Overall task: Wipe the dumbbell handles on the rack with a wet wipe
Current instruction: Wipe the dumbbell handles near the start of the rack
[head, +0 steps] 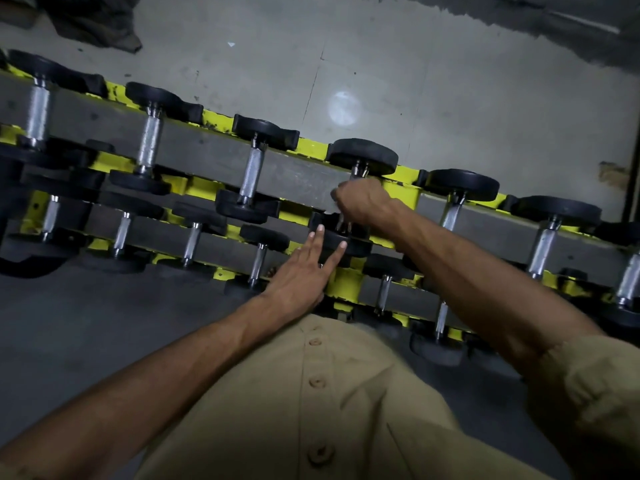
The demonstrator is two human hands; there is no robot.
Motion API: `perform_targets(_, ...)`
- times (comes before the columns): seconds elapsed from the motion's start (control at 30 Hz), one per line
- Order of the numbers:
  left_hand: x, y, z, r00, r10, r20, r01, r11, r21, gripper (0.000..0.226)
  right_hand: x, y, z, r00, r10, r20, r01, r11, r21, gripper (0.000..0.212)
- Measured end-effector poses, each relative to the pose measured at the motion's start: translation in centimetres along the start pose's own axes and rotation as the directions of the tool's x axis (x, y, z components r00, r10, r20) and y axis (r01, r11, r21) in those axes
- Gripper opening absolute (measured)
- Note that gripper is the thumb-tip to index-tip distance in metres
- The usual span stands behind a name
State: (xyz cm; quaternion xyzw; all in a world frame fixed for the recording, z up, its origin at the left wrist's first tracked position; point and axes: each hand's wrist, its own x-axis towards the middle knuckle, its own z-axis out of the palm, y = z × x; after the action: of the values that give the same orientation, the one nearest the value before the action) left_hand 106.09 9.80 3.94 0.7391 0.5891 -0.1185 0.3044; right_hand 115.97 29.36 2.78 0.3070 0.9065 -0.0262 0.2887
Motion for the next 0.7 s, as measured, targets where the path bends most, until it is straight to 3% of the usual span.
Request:
perform_targets(0.17,-0.1,1.0,0.7,0.997,-0.077,-0.012,0.077,0.997,-0.033,0.113,-0.8,-0.7,2.5,0.984,-0.178,0.014,0.174,0.974,0.146,0.018)
perform_targets(0.27,-0.1,1.7,1.1,0.993,-0.115,-0.020,0.114,0.992,-0.061,0.112,-1.1,1.2,1.8,0.973,-0.204,-0.109,0.224,0.949,0.224,0.010)
perform_targets(0.33,-0.2,2.1,1.1,0.989,-0.147,-0.027,0.144,0.985,-0.090,0.112,-1.4,2.3,1.1,0.955,-0.199,-0.218,0.241,0.953,0.184,0.007)
perform_targets(0.43,-0.2,2.5,1.2,0.983,-0.179,-0.031,0.174,0.978,-0.112,0.111,-2.3,3.2,1.6,0.915,-0.109,-0.389,0.214,0.947,0.239,0.009)
perform_targets(0.6,-0.3,3.2,1.3,0.977,-0.209,-0.034,0.204,0.972,-0.113,0.112,-4.2,1.3,3.9,0.878,-0.346,-0.330,0.428,0.877,0.217,0.009)
perform_targets(0.63,-0.3,3.3,1.4,0.976,-0.215,-0.033,0.210,0.971,-0.115,0.113,-3.9,1.7,4.0,0.875,-0.319,-0.364,0.411,0.887,0.210,0.007)
perform_targets(0.7,-0.3,3.5,1.4,0.973,-0.226,-0.036,0.221,0.969,-0.113,0.115,-3.1,2.9,4.4,0.895,-0.091,-0.437,0.253,0.911,0.327,0.008)
